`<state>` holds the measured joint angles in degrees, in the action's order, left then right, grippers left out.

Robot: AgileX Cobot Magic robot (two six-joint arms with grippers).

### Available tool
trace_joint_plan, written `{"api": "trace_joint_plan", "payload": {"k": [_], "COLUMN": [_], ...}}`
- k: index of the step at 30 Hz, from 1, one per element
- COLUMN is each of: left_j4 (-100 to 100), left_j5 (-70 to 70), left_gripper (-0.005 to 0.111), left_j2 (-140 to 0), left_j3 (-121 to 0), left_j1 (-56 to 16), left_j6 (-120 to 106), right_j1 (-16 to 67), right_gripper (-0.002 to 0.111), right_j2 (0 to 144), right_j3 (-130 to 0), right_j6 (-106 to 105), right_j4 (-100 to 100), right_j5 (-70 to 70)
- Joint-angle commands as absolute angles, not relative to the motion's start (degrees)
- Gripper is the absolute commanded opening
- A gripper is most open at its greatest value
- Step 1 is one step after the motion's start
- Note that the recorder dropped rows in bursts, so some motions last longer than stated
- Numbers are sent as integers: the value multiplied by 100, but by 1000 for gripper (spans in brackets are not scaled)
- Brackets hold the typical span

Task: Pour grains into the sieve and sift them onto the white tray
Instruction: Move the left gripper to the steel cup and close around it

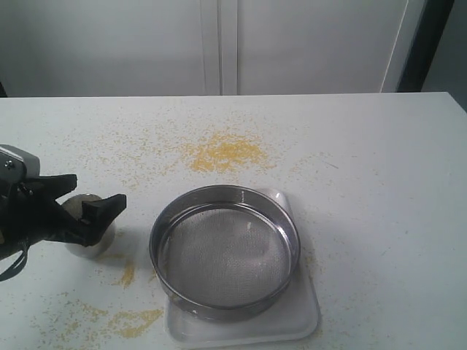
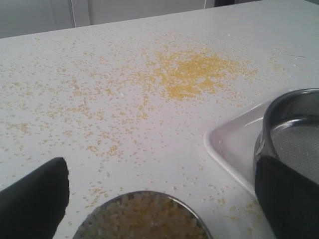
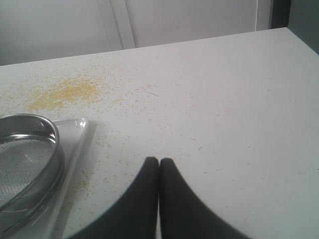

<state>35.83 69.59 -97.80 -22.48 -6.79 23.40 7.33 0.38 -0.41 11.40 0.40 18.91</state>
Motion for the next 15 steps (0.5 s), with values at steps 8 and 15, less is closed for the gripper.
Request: {"api": "trace_joint_plan", "payload": {"k": [8, 15], "left_j4": [3516, 3563], "left_j5": [6601, 6340], "left_gripper": [97, 95], "left_j2": [-9771, -9771], "left_j3": [-2115, -2115], "left_j1": [-726, -726], "left_j6": [2334, 2346], "right_j1": [755, 755], "right_gripper": [0, 0], "right_j2": [0, 0], "right_j3": [0, 0], "right_j6": [1158, 1158], "right_j4": [43, 43], "right_j5": [1841, 1841]}}
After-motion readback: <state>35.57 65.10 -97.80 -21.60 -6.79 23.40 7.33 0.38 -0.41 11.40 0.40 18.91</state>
